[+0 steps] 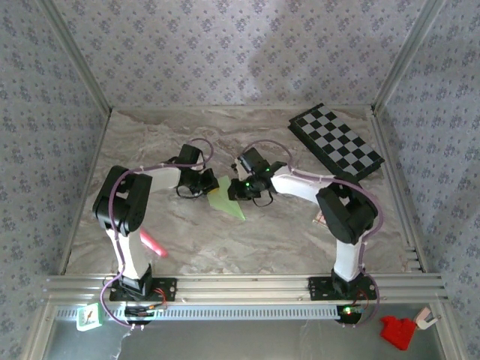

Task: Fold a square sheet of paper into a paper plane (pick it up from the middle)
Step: Fourth fold the wing at the center of the table.

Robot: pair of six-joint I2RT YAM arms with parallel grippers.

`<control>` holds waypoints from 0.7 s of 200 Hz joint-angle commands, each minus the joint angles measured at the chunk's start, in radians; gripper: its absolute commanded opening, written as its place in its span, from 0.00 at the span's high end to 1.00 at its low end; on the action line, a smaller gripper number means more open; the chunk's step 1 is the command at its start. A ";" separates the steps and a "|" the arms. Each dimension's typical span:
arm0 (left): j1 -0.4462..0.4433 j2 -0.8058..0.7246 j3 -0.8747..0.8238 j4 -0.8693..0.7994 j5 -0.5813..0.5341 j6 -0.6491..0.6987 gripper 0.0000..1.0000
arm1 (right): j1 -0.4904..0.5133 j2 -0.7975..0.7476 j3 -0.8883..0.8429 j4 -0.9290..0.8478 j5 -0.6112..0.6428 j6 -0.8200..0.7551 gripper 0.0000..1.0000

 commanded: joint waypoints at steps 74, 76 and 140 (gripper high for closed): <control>0.000 0.051 0.002 -0.114 -0.068 0.022 0.94 | -0.006 0.208 0.142 0.018 -0.053 0.061 0.98; 0.000 0.051 0.003 -0.116 -0.071 0.022 0.94 | -0.006 0.212 0.142 0.016 -0.053 0.061 0.98; 0.000 0.080 0.033 -0.230 -0.176 0.003 0.95 | -0.011 0.185 0.074 -0.044 -0.056 0.034 0.98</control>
